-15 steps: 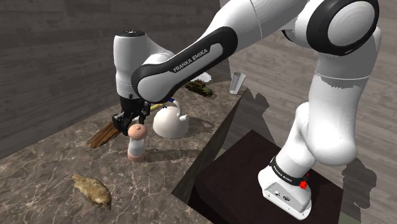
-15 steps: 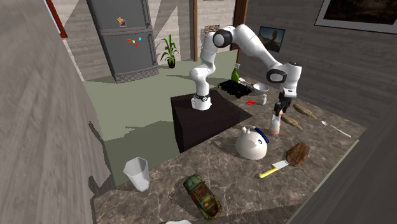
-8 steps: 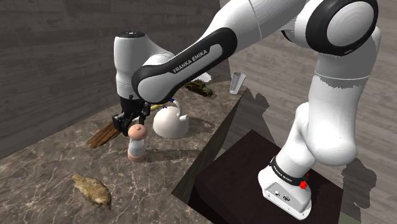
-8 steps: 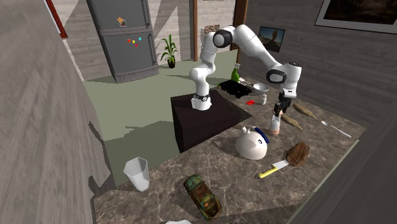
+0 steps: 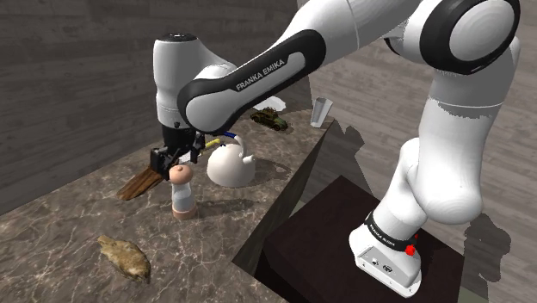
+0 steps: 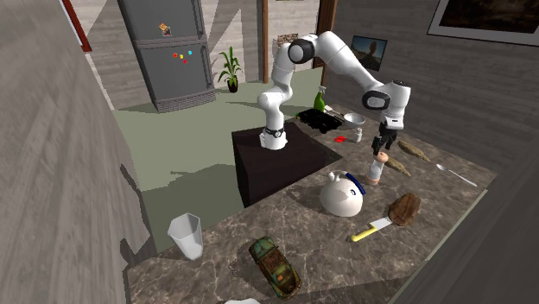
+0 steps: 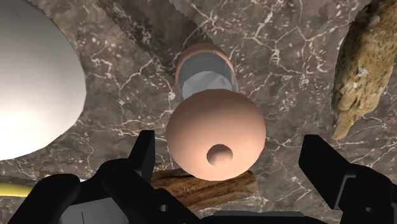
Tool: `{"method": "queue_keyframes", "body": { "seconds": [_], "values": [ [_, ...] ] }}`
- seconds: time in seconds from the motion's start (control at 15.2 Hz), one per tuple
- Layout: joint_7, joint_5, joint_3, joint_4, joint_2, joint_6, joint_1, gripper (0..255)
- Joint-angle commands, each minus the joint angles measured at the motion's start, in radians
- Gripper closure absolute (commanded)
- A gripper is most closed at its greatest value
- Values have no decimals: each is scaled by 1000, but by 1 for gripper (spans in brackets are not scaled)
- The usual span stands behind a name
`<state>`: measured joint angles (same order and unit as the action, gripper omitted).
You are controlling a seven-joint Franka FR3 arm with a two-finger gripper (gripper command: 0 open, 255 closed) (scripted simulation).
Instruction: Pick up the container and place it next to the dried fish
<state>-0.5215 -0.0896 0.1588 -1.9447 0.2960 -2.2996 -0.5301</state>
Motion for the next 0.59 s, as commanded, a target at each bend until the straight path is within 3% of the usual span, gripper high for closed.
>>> {"method": "queue_keyframes", "body": {
  "seconds": [0.0, 0.53],
  "values": [
    [6, 9, 4, 14, -36, 50, 2, 0],
    [8, 13, 5, 23, -50, 73, 3, 0]
  ]
}}
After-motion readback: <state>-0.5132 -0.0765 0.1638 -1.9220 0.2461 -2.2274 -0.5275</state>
